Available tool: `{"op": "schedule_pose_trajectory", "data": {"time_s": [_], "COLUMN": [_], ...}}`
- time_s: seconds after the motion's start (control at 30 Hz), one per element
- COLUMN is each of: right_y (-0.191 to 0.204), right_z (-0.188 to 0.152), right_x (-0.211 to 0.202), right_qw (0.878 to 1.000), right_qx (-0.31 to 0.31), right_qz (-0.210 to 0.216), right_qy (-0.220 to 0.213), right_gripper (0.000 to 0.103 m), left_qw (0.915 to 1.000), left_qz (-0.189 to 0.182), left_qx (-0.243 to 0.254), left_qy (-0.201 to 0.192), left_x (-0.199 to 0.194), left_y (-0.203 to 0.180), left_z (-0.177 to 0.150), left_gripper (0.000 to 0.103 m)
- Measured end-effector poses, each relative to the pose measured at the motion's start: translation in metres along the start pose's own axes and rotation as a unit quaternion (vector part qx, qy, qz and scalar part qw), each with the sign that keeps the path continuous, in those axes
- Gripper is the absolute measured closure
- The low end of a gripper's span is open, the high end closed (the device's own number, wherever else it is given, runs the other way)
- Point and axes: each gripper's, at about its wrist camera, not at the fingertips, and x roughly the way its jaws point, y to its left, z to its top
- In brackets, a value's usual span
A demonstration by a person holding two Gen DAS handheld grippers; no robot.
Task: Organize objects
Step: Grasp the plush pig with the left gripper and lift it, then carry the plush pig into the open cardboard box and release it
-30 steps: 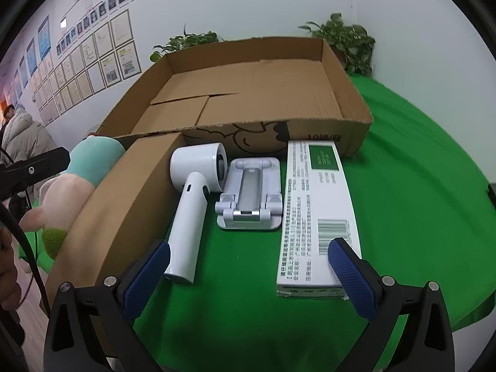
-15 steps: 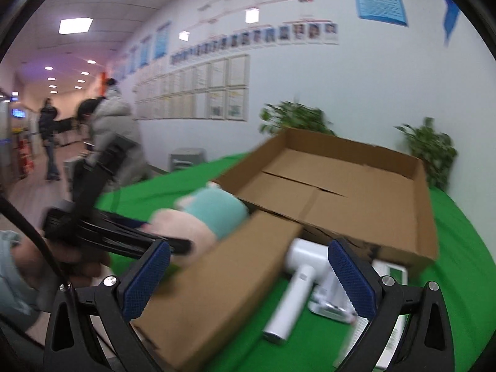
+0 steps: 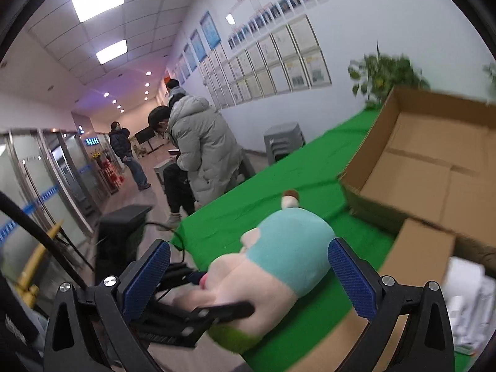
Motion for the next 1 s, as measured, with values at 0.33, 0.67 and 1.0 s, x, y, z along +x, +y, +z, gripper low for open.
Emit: {"op": "schedule_pose_trajectory", "data": {"time_s": [0.33,0.67,1.0], "right_y": [-0.003,-0.016,0.001], "right_z": [0.014,-0.023,-0.019], "right_x": [0.135,0.164,0.130], "right_qw": [0.985,0.967,0.978], "right_qx": [0.073,0.144,0.160], "right_qz": [-0.049,-0.053,-0.058], "right_qy": [0.151,0.202,0.120], "right_gripper": [0.000,0.004,0.031], "left_qw": [0.9985,0.9990,0.9978], "left_qz": [-0.003,0.005,0.007], "left_qx": [-0.050,-0.029,0.032], "left_qy": [-0.022,-0.032,-0.057], "left_x": [-0.020,-0.020,-0.028], "left_y": [0.025,0.017,-0.007], "left_z": [-0.021,-0.025,0.000], "left_gripper": [0.037,0.040,0.043]}}
